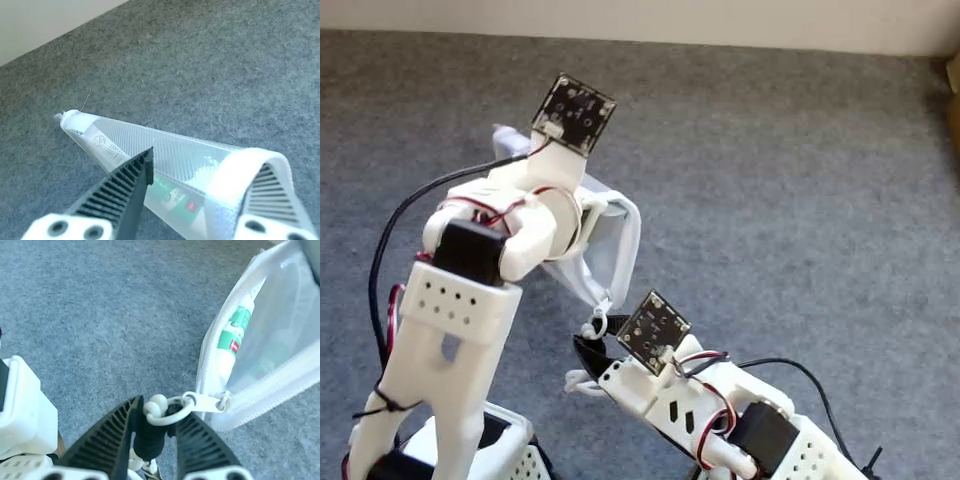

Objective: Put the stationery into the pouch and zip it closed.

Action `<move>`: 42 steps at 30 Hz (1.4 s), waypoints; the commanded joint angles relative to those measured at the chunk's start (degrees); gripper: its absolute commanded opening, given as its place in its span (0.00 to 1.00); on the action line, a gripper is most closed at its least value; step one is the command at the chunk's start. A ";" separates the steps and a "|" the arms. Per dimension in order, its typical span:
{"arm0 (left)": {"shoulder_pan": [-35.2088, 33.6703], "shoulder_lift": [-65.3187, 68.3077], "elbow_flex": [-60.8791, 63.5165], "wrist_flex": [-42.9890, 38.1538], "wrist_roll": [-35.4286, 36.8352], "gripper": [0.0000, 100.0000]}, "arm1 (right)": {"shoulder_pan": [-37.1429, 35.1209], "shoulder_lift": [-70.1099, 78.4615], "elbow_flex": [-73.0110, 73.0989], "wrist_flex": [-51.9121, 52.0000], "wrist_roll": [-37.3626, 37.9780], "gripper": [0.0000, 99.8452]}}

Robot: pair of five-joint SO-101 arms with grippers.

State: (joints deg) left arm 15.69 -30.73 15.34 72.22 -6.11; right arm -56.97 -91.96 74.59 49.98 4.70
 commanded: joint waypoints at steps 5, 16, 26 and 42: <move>6.29 1.80 -14.81 12.92 -2.55 0.30 | 0.31 -1.89 -0.13 -0.31 0.44 0.00; 3.82 1.36 -22.81 21.19 -2.73 0.30 | 9.45 -1.89 -0.40 -4.00 0.18 0.00; 0.13 -6.11 -17.27 26.20 -8.97 0.29 | 17.63 -1.89 -0.84 -3.91 -2.11 0.00; -0.48 -25.10 16.84 9.41 -14.15 0.30 | 18.15 -1.98 -2.07 -3.91 -3.16 0.00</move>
State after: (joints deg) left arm 15.69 -52.26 29.49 85.41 -18.42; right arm -40.00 -92.84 75.12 47.87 2.24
